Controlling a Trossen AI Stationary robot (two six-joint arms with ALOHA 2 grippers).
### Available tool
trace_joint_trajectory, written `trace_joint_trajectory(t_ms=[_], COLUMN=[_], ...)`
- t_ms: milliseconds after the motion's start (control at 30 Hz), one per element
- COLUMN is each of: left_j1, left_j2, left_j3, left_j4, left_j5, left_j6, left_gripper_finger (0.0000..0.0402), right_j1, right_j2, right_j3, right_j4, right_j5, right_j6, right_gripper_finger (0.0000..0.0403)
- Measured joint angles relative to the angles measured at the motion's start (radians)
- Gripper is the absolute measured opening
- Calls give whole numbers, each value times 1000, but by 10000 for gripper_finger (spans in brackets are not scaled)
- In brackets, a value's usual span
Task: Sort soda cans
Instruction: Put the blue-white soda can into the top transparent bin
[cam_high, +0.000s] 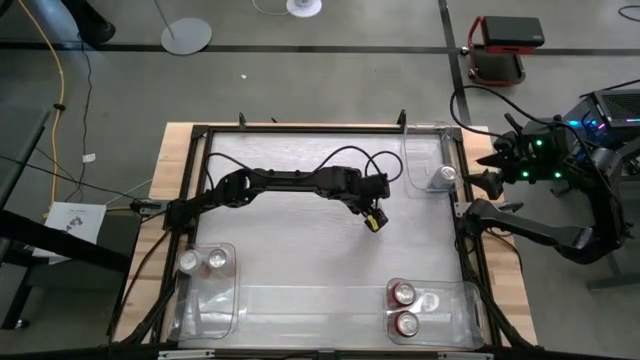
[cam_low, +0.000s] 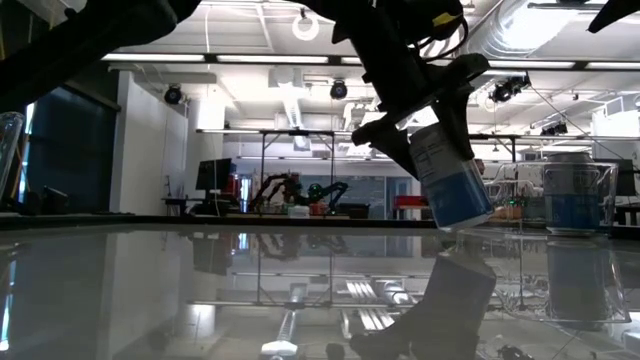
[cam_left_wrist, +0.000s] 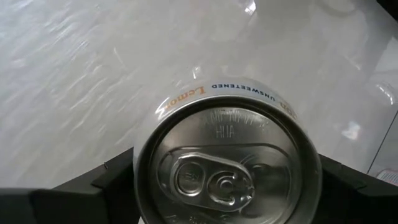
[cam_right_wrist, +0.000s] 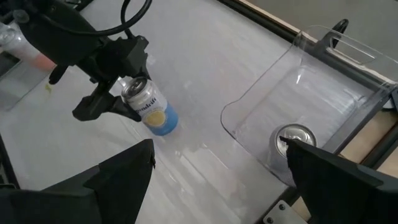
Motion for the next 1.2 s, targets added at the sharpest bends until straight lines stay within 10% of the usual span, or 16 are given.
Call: trace_joint_trajectory(t_ms=[1200], left_j1=[-21], left_j2=[-21], left_j3=[0], left_j4=[-175], left_j5=[43], left_j6=[213], left_gripper_finger=[372], right_j1=[0], right_j2=[-2], right_j3=[-1], right_j4=[3], right_j5=[-65], right_j6=[-2], right_gripper_finger=[353])
